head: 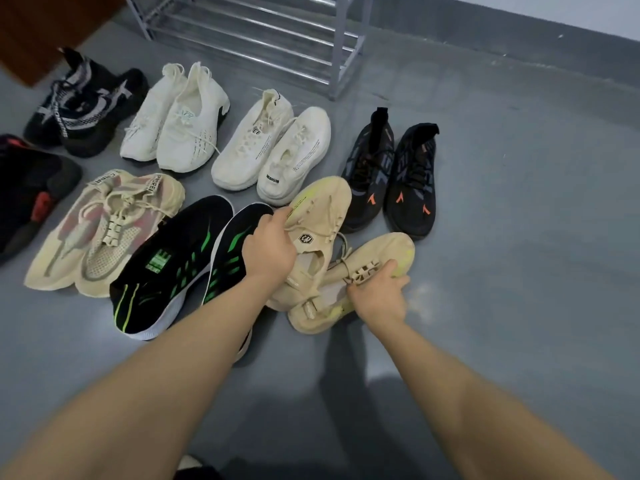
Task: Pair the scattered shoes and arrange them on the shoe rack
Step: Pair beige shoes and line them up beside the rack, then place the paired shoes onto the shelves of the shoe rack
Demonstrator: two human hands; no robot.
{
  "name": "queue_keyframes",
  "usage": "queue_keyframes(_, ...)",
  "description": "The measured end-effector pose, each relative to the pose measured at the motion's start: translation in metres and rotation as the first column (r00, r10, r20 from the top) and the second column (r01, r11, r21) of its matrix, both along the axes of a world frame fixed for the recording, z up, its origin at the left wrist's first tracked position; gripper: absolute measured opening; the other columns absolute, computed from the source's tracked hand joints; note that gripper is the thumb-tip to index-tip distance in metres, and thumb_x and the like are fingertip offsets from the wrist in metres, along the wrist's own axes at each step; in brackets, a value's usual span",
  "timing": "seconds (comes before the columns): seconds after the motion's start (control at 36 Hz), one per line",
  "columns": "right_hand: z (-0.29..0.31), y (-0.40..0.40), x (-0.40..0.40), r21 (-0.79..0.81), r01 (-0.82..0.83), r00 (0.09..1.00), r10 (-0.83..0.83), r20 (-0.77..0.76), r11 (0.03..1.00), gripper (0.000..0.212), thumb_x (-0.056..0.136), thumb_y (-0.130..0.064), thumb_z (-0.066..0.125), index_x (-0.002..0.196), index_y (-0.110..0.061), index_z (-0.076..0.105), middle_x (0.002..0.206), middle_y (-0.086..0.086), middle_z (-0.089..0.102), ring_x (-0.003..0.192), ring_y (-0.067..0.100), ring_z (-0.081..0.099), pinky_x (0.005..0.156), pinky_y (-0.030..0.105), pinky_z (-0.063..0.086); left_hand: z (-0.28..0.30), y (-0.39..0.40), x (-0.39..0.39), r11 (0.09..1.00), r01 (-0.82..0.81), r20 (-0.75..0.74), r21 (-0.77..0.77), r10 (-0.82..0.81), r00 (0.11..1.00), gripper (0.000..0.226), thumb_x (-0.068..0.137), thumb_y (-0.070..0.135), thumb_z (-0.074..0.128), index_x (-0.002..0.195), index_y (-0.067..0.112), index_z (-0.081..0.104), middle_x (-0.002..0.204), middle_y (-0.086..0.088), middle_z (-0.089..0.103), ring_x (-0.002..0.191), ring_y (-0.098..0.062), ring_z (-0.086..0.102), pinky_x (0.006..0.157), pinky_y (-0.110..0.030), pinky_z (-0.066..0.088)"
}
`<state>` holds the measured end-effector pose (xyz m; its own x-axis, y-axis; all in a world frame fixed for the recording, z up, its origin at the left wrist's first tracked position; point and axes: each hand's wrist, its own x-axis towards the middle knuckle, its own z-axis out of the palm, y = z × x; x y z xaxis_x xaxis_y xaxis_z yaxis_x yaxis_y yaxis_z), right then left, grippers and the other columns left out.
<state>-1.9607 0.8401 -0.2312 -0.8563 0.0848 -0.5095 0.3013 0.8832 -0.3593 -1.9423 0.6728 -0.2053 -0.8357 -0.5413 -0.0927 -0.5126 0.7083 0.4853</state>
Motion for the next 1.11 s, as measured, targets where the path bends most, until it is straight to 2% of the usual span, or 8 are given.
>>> queue_keyframes(0.17, 0.008, 0.0, 0.0, -0.123, 0.005, 1.0, -0.008, -0.026, 0.992, 0.059, 0.082, -0.01, 0.059, 0.131, -0.013, 0.026, 0.125, 0.018, 0.026, 0.081, 0.039, 0.056, 0.078, 0.042, 0.05, 0.007, 0.008, -0.005, 0.998, 0.043, 0.112, -0.048, -0.037, 0.993, 0.048, 0.09, 0.005, 0.041, 0.136, 0.019, 0.04, 0.123, -0.01, 0.05, 0.099, -0.036, 0.057, 0.077, -0.041, 0.043)
queue_keyframes(0.28, 0.015, 0.015, -0.011, -0.019, -0.192, 0.977, 0.189, -0.102, 0.981, 0.06, 0.081, 0.003, 0.047, 0.134, -0.018, 0.027, 0.123, 0.017, 0.027, 0.066, 0.035, 0.052, 0.067, 0.038, 0.048, 0.015, 0.021, -0.004, 0.991, 0.124, 0.155, -0.042, -0.116, 0.981, 0.045, 0.089, 0.006, 0.041, 0.133, 0.015, 0.04, 0.127, -0.01, 0.048, 0.105, -0.035, 0.056, 0.079, -0.04, 0.043)
queue_keyframes(0.39, 0.021, 0.041, -0.016, 0.076, -0.286, 0.95, 0.293, -0.11, 0.955, 0.062, 0.08, 0.0, 0.05, 0.134, -0.02, 0.028, 0.12, 0.016, 0.028, 0.052, 0.027, 0.045, 0.056, 0.034, 0.044, 0.017, 0.046, 0.002, 0.991, 0.13, 0.184, -0.014, -0.125, 0.975, 0.037, 0.089, 0.004, 0.041, 0.125, 0.011, 0.04, 0.125, -0.011, 0.048, 0.104, -0.037, 0.056, 0.081, -0.042, 0.043)
queue_keyframes(0.56, 0.013, 0.069, 0.005, 0.05, -0.272, 0.96, 0.274, -0.059, 0.961, 0.064, 0.077, 0.001, 0.048, 0.134, -0.021, 0.028, 0.117, 0.015, 0.03, 0.055, 0.028, 0.048, 0.053, 0.034, 0.048, -0.005, 0.073, 0.036, 0.99, 0.135, 0.255, 0.044, -0.142, 0.957, 0.047, 0.086, 0.004, 0.042, 0.132, 0.01, 0.034, 0.134, -0.01, 0.043, 0.108, -0.036, 0.055, 0.084, -0.042, 0.043)
queue_keyframes(0.61, 0.008, 0.073, 0.012, 0.015, -0.261, 0.964, 0.261, -0.04, 0.965, 0.068, 0.077, 0.002, 0.048, 0.136, -0.024, 0.026, 0.12, 0.016, 0.03, 0.057, 0.029, 0.05, 0.059, 0.037, 0.053, -0.011, 0.079, 0.047, 0.99, 0.125, 0.275, 0.073, -0.14, 0.951, 0.042, 0.087, 0.002, 0.042, 0.128, 0.008, 0.036, 0.134, -0.011, 0.043, 0.102, -0.039, 0.056, 0.08, -0.042, 0.043)
queue_keyframes(0.72, 0.004, 0.076, 0.017, 0.033, -0.277, 0.96, 0.278, -0.022, 0.96, 0.078, 0.08, -0.003, 0.051, 0.145, -0.028, 0.016, 0.13, 0.017, 0.026, 0.058, 0.025, 0.046, 0.058, 0.033, 0.046, -0.014, 0.08, 0.054, 0.991, 0.061, 0.297, 0.122, -0.095, 0.95, 0.031, 0.087, 0.0, 0.041, 0.117, 0.005, 0.037, 0.125, -0.016, 0.048, 0.098, -0.04, 0.056, 0.077, -0.041, 0.041)
queue_keyframes(0.94, 0.002, 0.077, 0.017, 0.035, -0.34, 0.932, 0.342, -0.12, 0.94, 0.06, 0.083, -0.004, 0.046, 0.138, -0.022, 0.029, 0.121, 0.012, 0.031, 0.073, 0.036, 0.055, 0.064, 0.039, 0.052, -0.021, 0.081, 0.046, 0.987, 0.155, 0.382, -0.039, -0.129, 0.915, 0.031, 0.088, 0.007, 0.045, 0.117, 0.005, 0.036, 0.118, -0.013, 0.053, 0.097, -0.033, 0.058, 0.071, -0.036, 0.039)
queue_keyframes(1.11, 0.008, 0.074, 0.016, 0.101, -0.373, 0.915, 0.383, -0.123, 0.922, 0.051, 0.085, -0.024, 0.048, 0.134, -0.024, 0.033, 0.124, 0.008, 0.036, 0.087, 0.034, 0.057, 0.068, 0.035, 0.046, -0.024, 0.077, 0.041, 0.95, 0.254, 0.372, -0.18, -0.173, 0.912, 0.032, 0.085, 0.014, 0.049, 0.115, 0.006, 0.041, 0.118, -0.011, 0.052, 0.107, -0.029, 0.052, 0.083, -0.034, 0.04)
